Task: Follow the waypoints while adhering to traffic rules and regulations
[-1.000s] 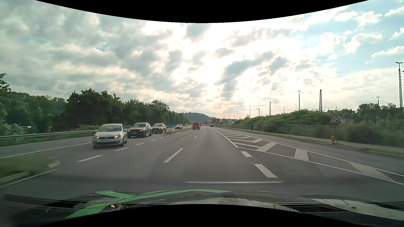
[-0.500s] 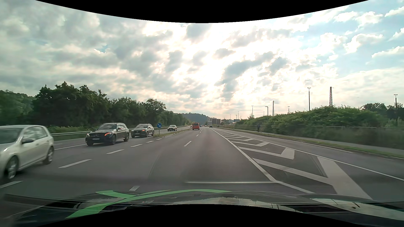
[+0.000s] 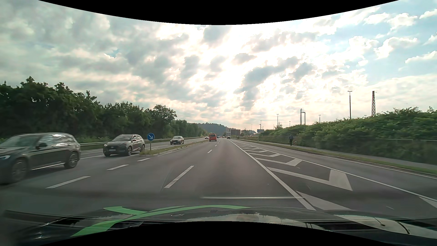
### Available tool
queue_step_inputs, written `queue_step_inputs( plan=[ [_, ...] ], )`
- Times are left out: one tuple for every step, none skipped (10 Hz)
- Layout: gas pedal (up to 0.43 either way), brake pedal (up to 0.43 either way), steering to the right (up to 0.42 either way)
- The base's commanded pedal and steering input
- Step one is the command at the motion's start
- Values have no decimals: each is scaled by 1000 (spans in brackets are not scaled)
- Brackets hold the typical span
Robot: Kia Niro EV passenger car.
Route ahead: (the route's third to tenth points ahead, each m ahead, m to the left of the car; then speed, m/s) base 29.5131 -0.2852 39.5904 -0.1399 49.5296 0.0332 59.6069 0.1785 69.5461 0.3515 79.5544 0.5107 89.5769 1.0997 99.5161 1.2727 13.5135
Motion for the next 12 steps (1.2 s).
queue_step_inputs(
  plan=[
    [189,0,-7],
    [189,0,-8],
    [177,0,-7],
    [177,0,-7],
    [177,0,-7],
    [177,0,-7],
    [177,0,-7],
    [177,0,-7],
    [177,0,-8],
    [177,0,-6],
    [177,0,-5],
    [177,0,-5]
  ],
)
